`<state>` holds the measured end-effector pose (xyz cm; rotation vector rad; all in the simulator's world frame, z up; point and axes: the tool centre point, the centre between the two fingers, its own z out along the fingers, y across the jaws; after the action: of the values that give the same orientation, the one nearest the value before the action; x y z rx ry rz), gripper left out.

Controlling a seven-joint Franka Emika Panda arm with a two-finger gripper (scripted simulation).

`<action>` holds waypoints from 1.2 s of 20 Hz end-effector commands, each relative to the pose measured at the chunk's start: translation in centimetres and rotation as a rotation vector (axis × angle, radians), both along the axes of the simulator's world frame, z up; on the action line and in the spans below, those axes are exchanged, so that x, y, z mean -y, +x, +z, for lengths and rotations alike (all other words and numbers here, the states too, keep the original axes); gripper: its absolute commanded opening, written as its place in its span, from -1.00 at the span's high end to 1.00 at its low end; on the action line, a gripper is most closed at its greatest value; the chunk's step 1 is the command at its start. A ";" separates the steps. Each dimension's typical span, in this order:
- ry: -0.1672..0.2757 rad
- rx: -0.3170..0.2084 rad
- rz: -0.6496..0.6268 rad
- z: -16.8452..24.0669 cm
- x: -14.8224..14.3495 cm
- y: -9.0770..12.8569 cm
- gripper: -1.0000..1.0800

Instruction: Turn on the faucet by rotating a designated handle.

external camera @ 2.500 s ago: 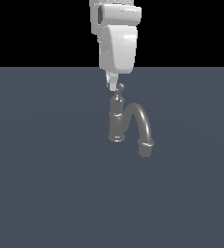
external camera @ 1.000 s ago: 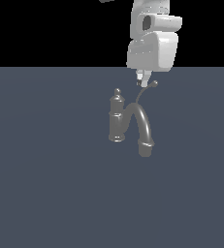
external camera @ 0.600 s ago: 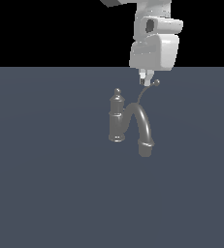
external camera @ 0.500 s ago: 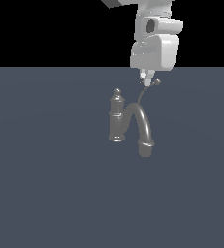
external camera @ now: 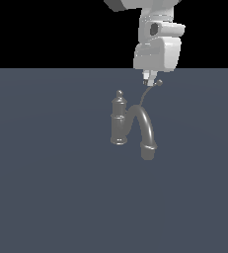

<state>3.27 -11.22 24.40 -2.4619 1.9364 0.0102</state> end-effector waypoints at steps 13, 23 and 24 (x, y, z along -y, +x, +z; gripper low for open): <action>-0.004 0.000 -0.018 -0.1 0.3 3.7 1.00; -0.007 -0.001 -0.031 -0.1 0.5 6.3 1.00; -0.007 -0.001 -0.032 -0.2 0.5 6.5 1.00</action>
<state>9.29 -10.69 24.42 -2.4474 1.9620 0.0160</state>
